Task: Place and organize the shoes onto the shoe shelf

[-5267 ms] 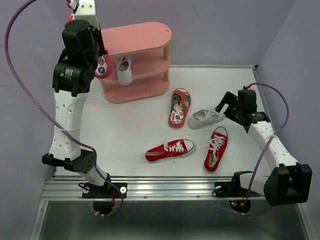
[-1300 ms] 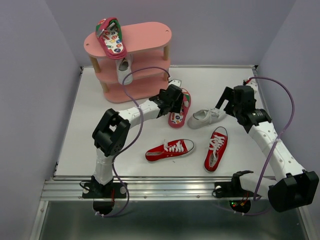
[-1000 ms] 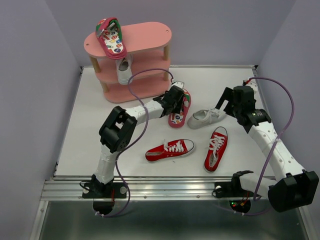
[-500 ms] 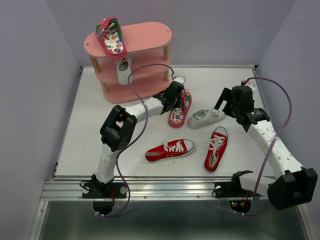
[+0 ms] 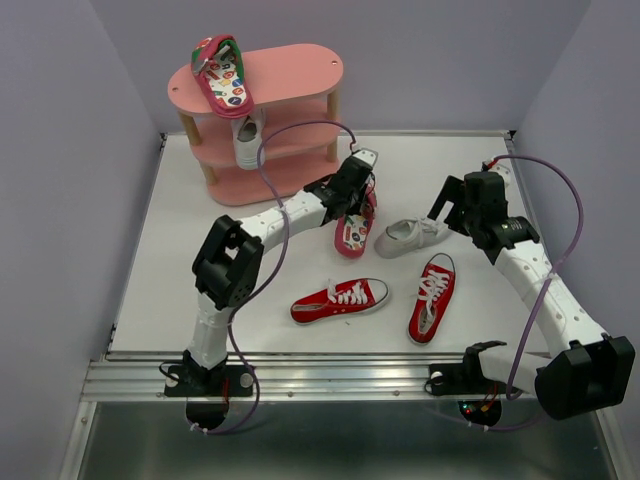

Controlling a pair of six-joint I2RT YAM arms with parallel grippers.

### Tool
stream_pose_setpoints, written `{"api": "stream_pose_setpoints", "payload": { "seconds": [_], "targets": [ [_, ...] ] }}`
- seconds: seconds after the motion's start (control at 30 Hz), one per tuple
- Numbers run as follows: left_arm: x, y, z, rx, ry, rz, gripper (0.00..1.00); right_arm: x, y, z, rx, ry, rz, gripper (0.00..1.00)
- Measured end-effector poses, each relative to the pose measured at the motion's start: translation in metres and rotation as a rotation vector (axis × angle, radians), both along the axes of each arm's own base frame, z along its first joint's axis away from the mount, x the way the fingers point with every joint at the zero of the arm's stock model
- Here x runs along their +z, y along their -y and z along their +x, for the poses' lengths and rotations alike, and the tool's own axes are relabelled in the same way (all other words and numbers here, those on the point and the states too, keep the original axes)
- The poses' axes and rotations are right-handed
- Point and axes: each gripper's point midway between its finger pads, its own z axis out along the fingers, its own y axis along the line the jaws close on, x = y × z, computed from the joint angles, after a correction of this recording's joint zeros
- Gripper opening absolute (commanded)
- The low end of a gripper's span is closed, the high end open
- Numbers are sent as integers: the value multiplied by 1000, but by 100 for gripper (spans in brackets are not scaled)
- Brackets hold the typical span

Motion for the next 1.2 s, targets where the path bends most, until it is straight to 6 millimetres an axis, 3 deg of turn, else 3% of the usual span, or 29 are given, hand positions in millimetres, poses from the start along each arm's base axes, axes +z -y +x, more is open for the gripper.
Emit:
{"api": "stream_pose_setpoints", "payload": {
  "seconds": [0.13, 0.3, 0.4, 0.67, 0.83, 0.87, 1.03, 1.13, 1.2],
  "targets": [
    [43, 0, -16, -38, 18, -10, 0, 0, -1, 0, 1, 0, 6, 100],
    [129, -4, -27, -66, 117, -112, 0, -2, -2, -1, 2, -5, 14, 100],
    [167, -4, -30, -76, 168, -167, 0, -5, -3, -1, 4, -10, 21, 100],
    [218, -11, -36, -81, 210, -194, 0, -4, -3, -3, 0, -4, 28, 100],
    [289, -24, -34, -57, 320, -257, 0, -1, -3, -4, -2, 4, 32, 100],
    [315, -31, -31, -40, 366, -291, 0, -1, -3, -4, -2, 5, 33, 100],
    [390, -75, -15, 63, 525, -397, 0, -1, -3, -4, -2, 4, 33, 100],
    [409, -106, 2, 146, 585, -419, 0, -1, -4, -4, 0, 4, 34, 100],
    [410, -124, 12, 199, 601, -414, 0, -1, -4, -4, 1, 4, 35, 100]
  ]
}}
